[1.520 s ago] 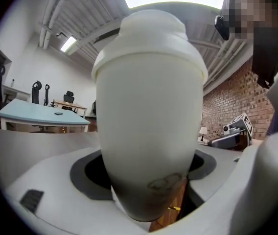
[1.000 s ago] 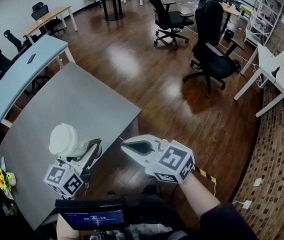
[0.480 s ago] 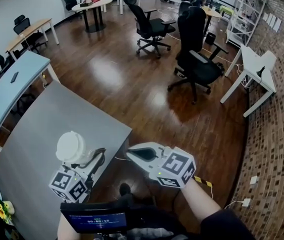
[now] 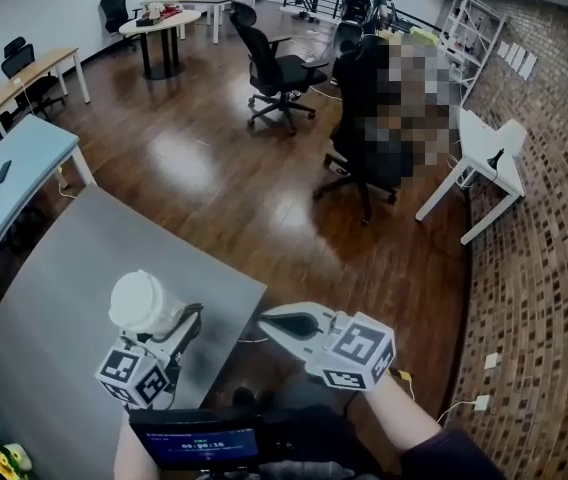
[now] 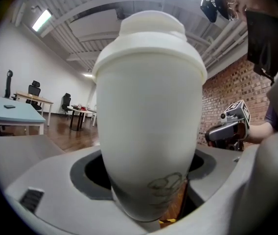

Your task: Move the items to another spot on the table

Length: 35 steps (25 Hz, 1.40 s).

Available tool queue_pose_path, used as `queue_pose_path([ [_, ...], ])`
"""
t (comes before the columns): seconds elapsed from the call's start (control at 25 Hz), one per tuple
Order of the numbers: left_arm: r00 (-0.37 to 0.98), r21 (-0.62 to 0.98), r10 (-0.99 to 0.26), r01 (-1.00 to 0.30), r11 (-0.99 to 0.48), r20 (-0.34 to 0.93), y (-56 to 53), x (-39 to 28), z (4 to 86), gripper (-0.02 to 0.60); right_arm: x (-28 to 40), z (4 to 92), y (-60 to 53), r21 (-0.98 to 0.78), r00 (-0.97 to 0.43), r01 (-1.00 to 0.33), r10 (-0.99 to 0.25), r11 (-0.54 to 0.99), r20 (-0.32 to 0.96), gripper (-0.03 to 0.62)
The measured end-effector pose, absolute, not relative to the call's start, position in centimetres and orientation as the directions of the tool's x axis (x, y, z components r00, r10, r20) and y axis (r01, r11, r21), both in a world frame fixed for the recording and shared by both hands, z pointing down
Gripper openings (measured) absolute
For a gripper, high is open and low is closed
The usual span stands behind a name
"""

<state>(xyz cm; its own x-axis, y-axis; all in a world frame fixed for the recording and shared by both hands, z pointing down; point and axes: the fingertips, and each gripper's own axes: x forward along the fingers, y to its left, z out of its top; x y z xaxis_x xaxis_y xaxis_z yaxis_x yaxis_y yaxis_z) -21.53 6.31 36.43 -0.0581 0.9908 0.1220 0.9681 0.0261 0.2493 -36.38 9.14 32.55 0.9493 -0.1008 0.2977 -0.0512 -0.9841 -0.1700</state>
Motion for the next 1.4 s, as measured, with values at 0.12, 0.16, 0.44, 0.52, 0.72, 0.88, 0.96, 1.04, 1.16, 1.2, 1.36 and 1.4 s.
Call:
queue_pose_path([
  [0.12, -0.040, 0.289, 0.993, 0.957, 0.005, 0.115, 6.9, -20.7, 37.4, 0.425, -35.6, 33.1, 9.3, -0.177, 0.937, -0.058, -0.114, -0.983, 0.329, -0.017],
  [0.16, -0.037, 0.299, 0.992, 0.954, -0.001, 0.121, 7.2, -20.5, 37.8, 0.426, -35.3, 33.2, 9.5, -0.179, 0.935, -0.063, -0.120, -0.982, 0.333, -0.017],
  [0.44, -0.029, 0.288, 0.989, 0.958, -0.015, 0.147, 8.4, -19.7, 38.4, 0.425, -33.0, 33.8, 11.0, -0.167, 0.934, -0.110, -0.160, -0.980, 0.320, -0.017],
  [0.52, -0.019, 0.277, 0.988, 0.961, -0.024, 0.151, 9.1, -19.8, 37.6, 0.425, -33.5, 33.4, 11.8, -0.171, 0.938, -0.119, -0.167, -0.978, 0.303, -0.017],
  [0.72, 0.009, 0.255, 0.986, 0.966, -0.052, 0.167, 13.7, -21.6, 36.5, 0.425, -37.4, 33.7, 16.2, -0.185, 0.948, -0.108, -0.157, -0.977, 0.277, -0.017],
  [0.88, -0.017, 0.281, 0.991, 0.959, -0.022, 0.135, 20.1, -25.9, 34.9, 0.425, -41.4, 33.9, 22.0, -0.201, 0.961, -0.069, -0.118, -0.977, 0.248, -0.017],
  [0.96, -0.036, 0.310, 0.992, 0.951, -0.002, 0.117, 24.0, -29.2, 34.0, 0.425, -44.2, 33.4, 25.3, -0.196, 0.968, -0.055, -0.101, -0.979, 0.232, -0.017],
  [1.04, -0.049, 0.304, 0.991, 0.953, 0.010, 0.121, 27.9, -32.4, 33.0, 0.425, -47.5, 32.8, 28.5, -0.213, 0.975, -0.040, -0.085, -0.976, 0.204, -0.017],
  [1.16, -0.053, 0.280, 0.992, 0.960, 0.018, 0.119, 32.3, -36.6, 31.6, 0.425, -51.8, 32.2, 32.2, -0.276, 0.984, -0.025, -0.073, -0.961, 0.163, -0.017],
  [1.2, -0.057, 0.286, 0.992, 0.958, 0.023, 0.111, 33.6, -37.8, 31.1, 0.425, -52.8, 31.8, 33.2, -0.291, 0.987, -0.023, -0.069, -0.956, 0.148, -0.017],
  [1.36, -0.090, 0.289, 0.988, 0.956, 0.052, 0.122, 37.0, -41.4, 30.6, 0.425, -55.4, 30.4, 35.5, -0.304, 0.993, -0.039, -0.071, -0.952, 0.092, -0.017],
  [1.4, -0.090, 0.279, 0.987, 0.959, 0.051, 0.131, 37.5, -41.7, 30.6, 0.425, -55.7, 30.3, 35.7, -0.304, 0.993, -0.046, -0.076, -0.952, 0.089, -0.017],
])
